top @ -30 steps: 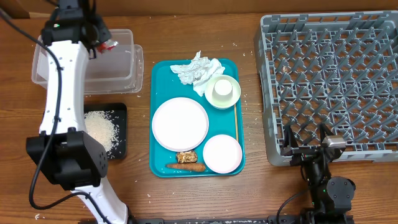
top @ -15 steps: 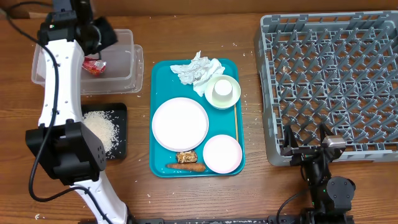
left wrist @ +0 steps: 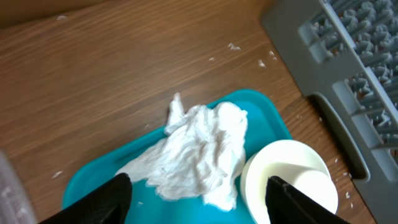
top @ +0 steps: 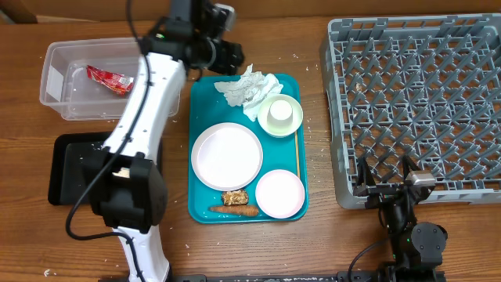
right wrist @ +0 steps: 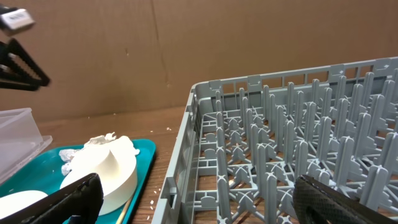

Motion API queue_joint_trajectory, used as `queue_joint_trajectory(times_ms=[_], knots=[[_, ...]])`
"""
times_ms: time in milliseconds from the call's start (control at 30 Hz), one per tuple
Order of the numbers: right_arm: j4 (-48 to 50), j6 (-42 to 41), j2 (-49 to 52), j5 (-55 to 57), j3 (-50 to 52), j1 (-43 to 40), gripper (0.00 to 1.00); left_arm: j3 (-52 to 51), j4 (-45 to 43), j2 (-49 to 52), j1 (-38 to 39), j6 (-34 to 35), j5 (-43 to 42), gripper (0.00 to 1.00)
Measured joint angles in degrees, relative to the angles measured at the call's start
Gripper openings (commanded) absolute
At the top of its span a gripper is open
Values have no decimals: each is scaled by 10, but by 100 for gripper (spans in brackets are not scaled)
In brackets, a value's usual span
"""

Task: Sort waste into correct bins and load items into the dishwasher
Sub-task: 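Move the left gripper back and pinch the crumpled white napkins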

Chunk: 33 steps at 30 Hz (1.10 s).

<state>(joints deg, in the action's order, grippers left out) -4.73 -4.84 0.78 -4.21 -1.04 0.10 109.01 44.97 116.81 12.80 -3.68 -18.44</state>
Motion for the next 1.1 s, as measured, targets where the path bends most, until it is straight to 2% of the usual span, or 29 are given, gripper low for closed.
queue_joint_trajectory(times_ms=[233,433,633,900,933,1033,1100], knots=[[0,0,0,0,0,0,100,-48,-76,0,38,-10,5,72],[0,0,0,0,0,0,100,-53,-92,16,50,-13,7,72],[0,0,0,0,0,0,100,-56,-97,78,60,-26,9,71],[0,0,0,0,0,0,100,-59,-118,115,63,-28,33,65],[0,0,0,0,0,0,100,-59,-118,115,63,-28,37,62],[0,0,0,0,0,0,100,-59,-118,116,63,-29,43,44],[0,0,0,0,0,0,100,-59,-118,116,63,-31,46,41]])
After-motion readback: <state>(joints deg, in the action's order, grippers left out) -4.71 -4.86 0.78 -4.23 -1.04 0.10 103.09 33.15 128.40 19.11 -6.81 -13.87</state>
